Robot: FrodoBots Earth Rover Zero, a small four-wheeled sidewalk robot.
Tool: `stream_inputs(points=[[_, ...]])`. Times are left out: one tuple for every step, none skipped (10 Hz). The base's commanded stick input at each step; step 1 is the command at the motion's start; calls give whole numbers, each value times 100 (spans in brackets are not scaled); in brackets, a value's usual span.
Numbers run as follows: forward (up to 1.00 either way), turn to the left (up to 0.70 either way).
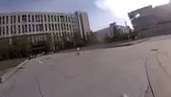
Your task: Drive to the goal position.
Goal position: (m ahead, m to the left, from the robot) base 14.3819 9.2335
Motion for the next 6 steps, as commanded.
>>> stream_inputs(points=[[100,0],[100,0],[100,0],[100,0],[100,0],[100,0]])
